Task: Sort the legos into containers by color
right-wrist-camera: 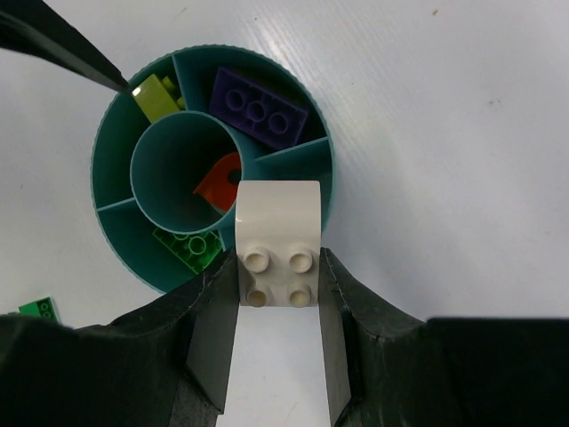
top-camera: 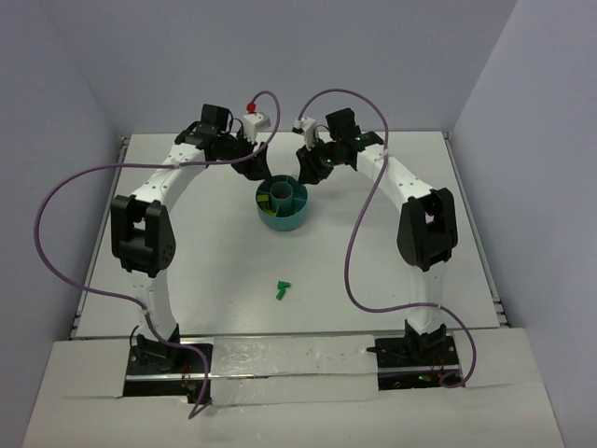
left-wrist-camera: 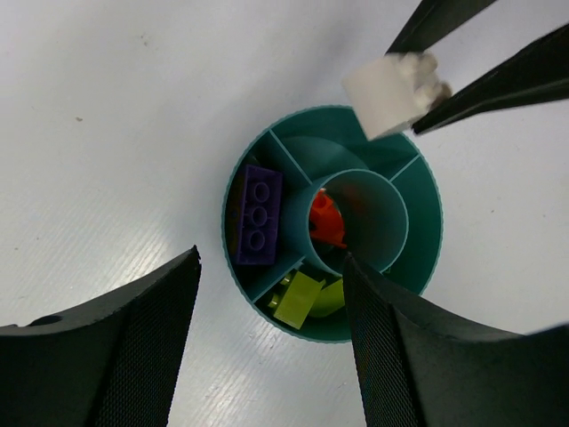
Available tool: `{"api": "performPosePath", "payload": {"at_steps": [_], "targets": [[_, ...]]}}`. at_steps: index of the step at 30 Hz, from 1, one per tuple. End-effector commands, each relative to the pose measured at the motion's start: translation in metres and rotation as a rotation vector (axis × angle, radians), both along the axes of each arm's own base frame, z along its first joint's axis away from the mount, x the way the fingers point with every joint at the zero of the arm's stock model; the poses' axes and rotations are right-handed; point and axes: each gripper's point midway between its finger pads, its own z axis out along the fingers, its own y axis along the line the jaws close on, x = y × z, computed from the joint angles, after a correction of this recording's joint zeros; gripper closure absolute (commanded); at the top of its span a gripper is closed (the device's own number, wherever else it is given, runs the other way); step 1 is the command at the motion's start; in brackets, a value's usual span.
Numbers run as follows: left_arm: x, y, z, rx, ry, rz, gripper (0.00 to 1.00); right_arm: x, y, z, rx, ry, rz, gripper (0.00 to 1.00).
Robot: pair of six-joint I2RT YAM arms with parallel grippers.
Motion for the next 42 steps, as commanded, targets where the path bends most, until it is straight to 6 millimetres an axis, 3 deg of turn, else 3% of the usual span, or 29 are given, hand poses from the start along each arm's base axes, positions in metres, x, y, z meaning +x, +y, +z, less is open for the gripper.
{"api": "performPosePath", "payload": {"at_steps": [1,12,20,23,24,26,32,36,42], "targets": [[0.01,0.0,0.076,-0.089,-0.168,0.031,0.28,-0.002,0.011,0.002,-0.011,-0.009,0.034,1.0],[0.02,0.018,0.088,-0.114,-0.181,0.097,0.22,-0.009,0.016,-0.012,-0.032,0.023,0.039,0.94],[0.018,0.02,0.092,-0.123,-0.187,0.1,0.21,-0.009,0.014,-0.021,-0.042,0.049,0.018,0.89],[0.018,0.021,0.091,-0.121,-0.188,0.1,0.2,-0.009,0.015,-0.021,-0.038,0.051,0.021,0.8],[0.018,0.021,0.091,-0.12,-0.19,0.1,0.2,-0.009,0.015,-0.021,-0.038,0.051,0.02,0.67],[0.018,0.021,0.091,-0.118,-0.19,0.099,0.2,-0.009,0.015,-0.019,-0.037,0.048,0.021,0.58],[0.019,0.022,0.091,-0.12,-0.195,0.098,0.19,-0.011,0.016,-0.013,-0.029,0.038,0.029,0.35],[0.017,0.022,0.095,-0.135,-0.198,0.088,0.19,-0.012,0.017,-0.005,-0.017,0.029,0.034,0.3],[0.005,0.027,0.095,-0.16,-0.2,0.064,0.2,-0.02,0.018,0.015,0.018,0.003,0.064,0.32]]}}
